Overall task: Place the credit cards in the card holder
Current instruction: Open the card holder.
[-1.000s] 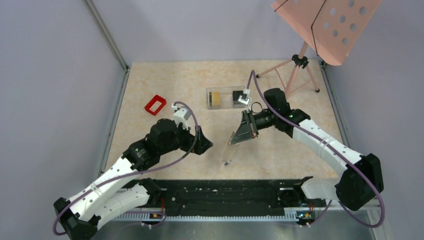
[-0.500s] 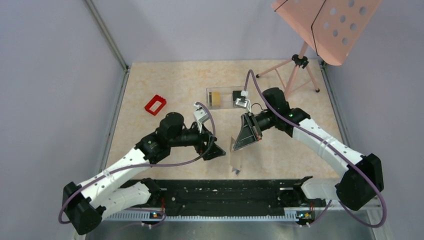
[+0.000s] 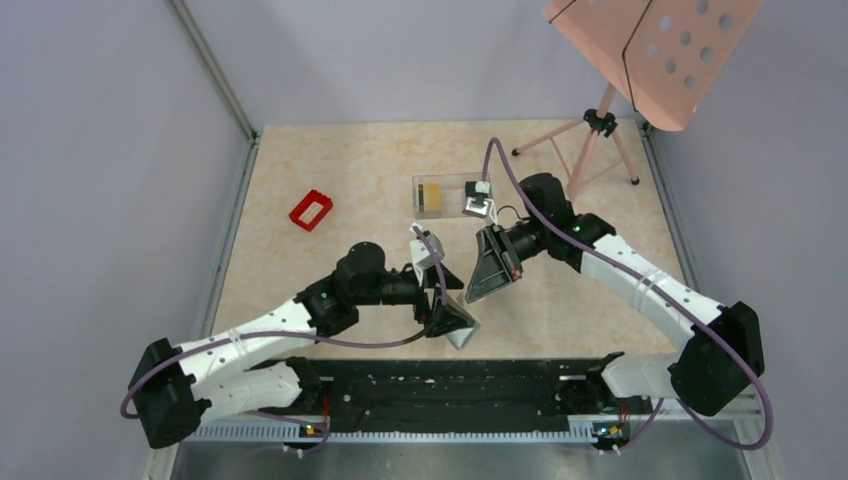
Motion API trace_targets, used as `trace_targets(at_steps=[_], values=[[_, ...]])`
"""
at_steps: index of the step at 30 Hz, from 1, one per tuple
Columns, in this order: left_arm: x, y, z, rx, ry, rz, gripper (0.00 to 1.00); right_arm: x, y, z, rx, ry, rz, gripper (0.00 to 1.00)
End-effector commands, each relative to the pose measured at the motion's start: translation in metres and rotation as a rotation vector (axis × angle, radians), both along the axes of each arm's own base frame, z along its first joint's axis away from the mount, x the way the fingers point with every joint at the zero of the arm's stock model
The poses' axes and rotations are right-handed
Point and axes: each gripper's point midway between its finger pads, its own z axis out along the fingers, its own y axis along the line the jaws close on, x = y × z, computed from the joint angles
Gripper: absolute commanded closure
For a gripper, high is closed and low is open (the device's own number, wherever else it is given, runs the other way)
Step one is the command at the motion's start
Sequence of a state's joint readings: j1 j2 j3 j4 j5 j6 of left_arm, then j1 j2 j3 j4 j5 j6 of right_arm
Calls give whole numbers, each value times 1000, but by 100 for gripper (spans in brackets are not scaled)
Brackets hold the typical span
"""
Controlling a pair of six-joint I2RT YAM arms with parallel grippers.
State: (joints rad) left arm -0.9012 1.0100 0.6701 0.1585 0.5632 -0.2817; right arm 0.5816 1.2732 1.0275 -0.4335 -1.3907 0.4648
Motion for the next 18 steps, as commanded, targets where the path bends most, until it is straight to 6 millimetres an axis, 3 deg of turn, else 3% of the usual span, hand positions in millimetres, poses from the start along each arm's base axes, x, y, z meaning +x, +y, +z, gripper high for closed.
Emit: trace_targets(at_steps=[1,7,9,13,18], values=[[-4,-10,20,-93,-170,-40,2,-1,5,22,75,-71,51,100],[-12,-10,11,-72,-120,-78,21,3,7,20,67,-80,35,100],[-15,-8,12,-82,-114,-78,35,5,8,18,58,-84,22,100],[-16,-1,16,-101,-106,-51,75,10,11,12,33,-90,-11,100],[-16,11,18,-119,-83,14,100,17,13,6,2,-121,-66,100]])
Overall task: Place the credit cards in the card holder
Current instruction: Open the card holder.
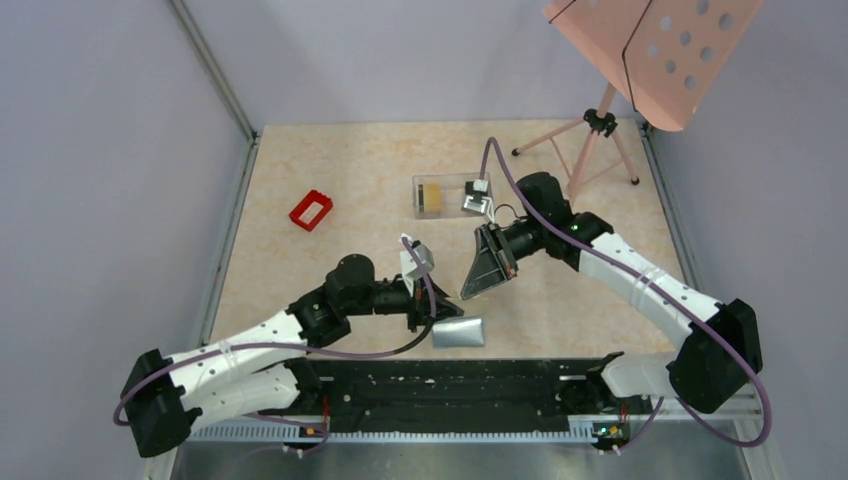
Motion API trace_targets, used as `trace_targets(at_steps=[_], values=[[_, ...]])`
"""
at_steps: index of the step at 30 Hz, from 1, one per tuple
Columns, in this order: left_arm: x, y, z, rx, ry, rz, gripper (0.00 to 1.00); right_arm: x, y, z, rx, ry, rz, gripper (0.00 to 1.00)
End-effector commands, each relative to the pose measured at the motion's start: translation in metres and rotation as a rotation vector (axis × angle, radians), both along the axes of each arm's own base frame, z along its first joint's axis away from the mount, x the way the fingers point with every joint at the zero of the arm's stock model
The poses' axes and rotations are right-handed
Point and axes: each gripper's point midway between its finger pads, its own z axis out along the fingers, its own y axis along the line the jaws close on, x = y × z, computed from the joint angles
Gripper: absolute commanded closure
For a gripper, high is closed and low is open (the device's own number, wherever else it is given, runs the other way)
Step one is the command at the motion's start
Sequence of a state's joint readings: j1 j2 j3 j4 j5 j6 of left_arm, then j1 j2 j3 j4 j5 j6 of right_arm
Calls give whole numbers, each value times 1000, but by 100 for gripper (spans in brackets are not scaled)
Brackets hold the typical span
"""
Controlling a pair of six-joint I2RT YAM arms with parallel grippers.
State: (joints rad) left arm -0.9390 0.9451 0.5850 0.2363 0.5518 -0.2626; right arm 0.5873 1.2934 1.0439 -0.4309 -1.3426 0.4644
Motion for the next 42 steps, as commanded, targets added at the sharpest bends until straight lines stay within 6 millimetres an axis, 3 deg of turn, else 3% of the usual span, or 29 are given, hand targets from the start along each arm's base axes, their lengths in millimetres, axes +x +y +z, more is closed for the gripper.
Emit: trace_targets(at_steps=[1,5,10,18,24,29,36,38,41,42], values=[[1,10,22,-81,-22,58,100,11,7,10,22,-119,-49,95],[-3,20,29,-112,-1,89,100,26,3,8,-8,-178,-150,63],[-4,27,35,-136,83,135,100,34,-5,11,-17,-238,-218,34],[2,21,46,-171,189,172,100,14,-5,-1,-1,-200,-139,33],[8,12,48,-138,224,171,100,14,-1,-16,-34,-201,-136,35],[8,11,53,-146,242,170,100,18,0,-19,-49,-222,-141,52],[8,18,68,-210,253,189,100,19,0,-24,-54,-232,-139,54],[8,18,69,-219,254,186,100,20,1,-25,-53,-228,-138,64],[11,18,65,-214,263,204,100,21,3,-25,-51,-217,-132,96],[13,18,63,-210,266,214,100,23,4,-25,-50,-214,-133,100]])
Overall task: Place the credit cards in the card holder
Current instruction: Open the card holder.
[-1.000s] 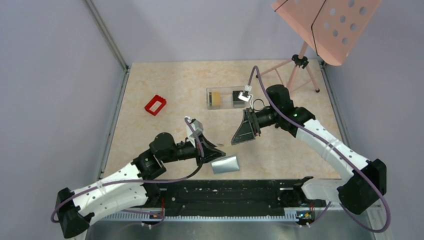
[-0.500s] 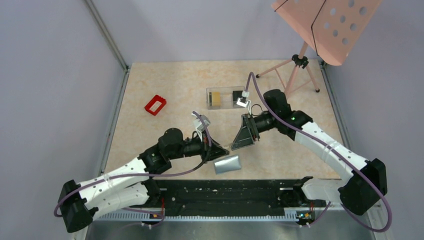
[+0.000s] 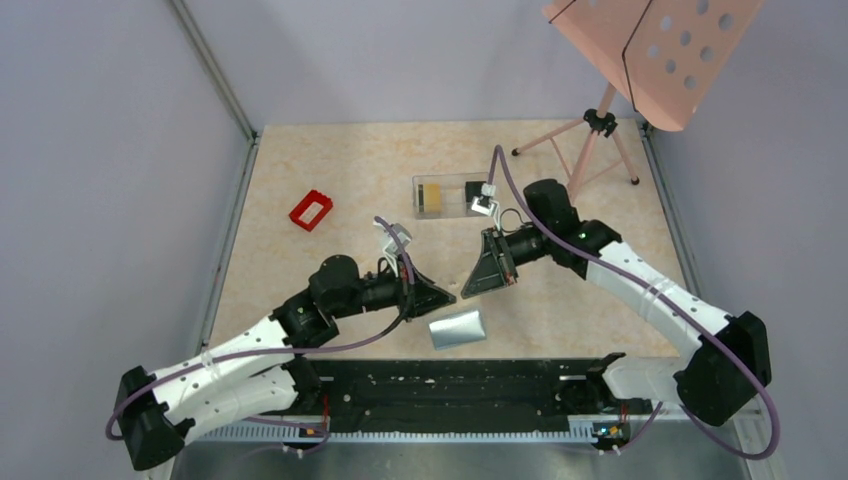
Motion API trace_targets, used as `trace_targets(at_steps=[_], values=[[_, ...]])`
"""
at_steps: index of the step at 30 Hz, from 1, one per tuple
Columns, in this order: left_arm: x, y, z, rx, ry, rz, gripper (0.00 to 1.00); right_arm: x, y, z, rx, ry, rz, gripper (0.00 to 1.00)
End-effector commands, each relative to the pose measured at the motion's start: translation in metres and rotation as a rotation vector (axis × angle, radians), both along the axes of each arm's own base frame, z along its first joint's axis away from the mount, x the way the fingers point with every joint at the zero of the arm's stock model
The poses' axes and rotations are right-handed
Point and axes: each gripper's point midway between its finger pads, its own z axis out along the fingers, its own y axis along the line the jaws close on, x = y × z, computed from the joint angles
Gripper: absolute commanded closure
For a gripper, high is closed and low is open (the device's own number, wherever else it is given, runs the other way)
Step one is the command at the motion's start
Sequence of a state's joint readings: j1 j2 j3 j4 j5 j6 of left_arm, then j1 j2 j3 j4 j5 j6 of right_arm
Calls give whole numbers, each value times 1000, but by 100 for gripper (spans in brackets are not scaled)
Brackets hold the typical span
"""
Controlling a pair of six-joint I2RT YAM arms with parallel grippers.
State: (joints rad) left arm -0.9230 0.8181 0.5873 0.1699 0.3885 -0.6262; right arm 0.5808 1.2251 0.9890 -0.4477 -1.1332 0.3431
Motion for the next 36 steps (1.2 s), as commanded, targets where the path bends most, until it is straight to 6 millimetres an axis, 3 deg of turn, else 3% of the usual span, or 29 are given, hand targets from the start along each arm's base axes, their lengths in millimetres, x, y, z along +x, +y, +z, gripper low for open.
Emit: trace_targets(at_steps=[1,4,7,8,9,15,19,28,36], values=[[7,1,29,-92,-38,42,100,6,7,4,20,-31,8,100],[19,6,17,-41,11,126,100,16,7,3,0,-35,-40,100],[39,21,-8,77,82,278,100,31,0,0,-19,-31,-113,100],[42,28,-17,117,108,318,86,35,-4,0,-21,-27,-137,100],[44,35,-24,151,124,355,56,40,-8,1,-19,-25,-162,100],[47,58,-48,220,207,473,27,54,-27,-3,-22,-1,-255,100],[45,60,-65,276,244,474,26,53,-28,-3,-7,15,-258,100],[50,44,-101,448,310,437,36,53,-26,7,33,36,-261,100],[46,17,-104,439,334,323,36,52,-26,3,32,55,-266,100]])
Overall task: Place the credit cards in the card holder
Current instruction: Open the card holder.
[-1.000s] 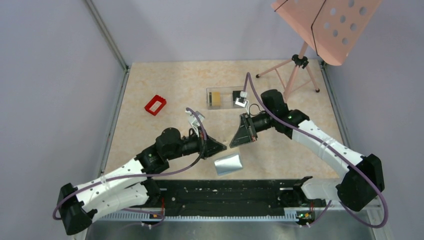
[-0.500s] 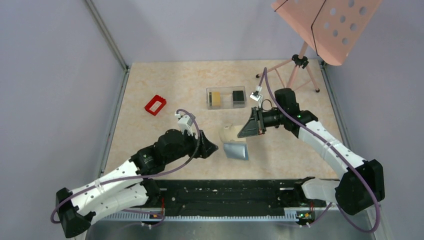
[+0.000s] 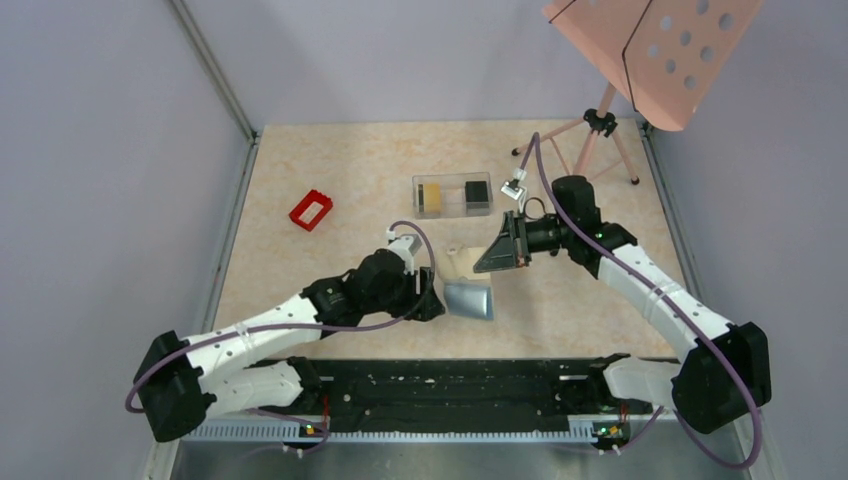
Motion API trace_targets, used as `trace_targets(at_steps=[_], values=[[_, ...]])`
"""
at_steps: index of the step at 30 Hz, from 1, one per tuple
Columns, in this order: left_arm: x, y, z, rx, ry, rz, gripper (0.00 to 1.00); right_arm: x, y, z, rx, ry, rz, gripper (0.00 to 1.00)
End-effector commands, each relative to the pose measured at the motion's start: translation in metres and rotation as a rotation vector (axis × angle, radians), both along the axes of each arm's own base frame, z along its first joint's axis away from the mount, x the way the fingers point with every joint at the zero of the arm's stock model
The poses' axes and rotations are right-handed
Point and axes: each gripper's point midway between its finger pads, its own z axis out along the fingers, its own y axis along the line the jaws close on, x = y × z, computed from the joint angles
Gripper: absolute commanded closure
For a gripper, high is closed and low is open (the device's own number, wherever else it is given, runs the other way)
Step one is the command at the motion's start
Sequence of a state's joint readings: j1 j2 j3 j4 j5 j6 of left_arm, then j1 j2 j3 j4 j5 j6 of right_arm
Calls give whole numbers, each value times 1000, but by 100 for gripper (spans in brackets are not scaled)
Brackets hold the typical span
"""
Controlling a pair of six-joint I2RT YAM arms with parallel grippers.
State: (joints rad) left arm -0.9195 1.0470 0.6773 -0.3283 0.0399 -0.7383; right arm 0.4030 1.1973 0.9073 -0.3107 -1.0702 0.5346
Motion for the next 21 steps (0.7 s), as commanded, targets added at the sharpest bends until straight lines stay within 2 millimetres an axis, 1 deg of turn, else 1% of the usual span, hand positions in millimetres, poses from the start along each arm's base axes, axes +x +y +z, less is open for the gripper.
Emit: trace_targets(at_steps=[1,6,9,12,15,19,21], values=[[8,-24,31,-103,-51,-43,36,-4,-1,10,39,-41,11,100],[19,-17,36,-107,-108,19,36,-6,-1,11,46,-40,12,100],[21,-18,46,-160,-151,21,36,-6,-1,11,50,-33,10,100],[21,-20,51,-210,-181,18,37,-6,-1,11,56,-28,7,100],[20,-18,48,-212,-180,25,37,-6,0,12,65,-24,8,100],[31,6,35,-124,-170,160,38,-6,0,12,67,-23,8,100],[34,13,33,-111,-176,201,38,-6,0,13,70,-23,8,100]])
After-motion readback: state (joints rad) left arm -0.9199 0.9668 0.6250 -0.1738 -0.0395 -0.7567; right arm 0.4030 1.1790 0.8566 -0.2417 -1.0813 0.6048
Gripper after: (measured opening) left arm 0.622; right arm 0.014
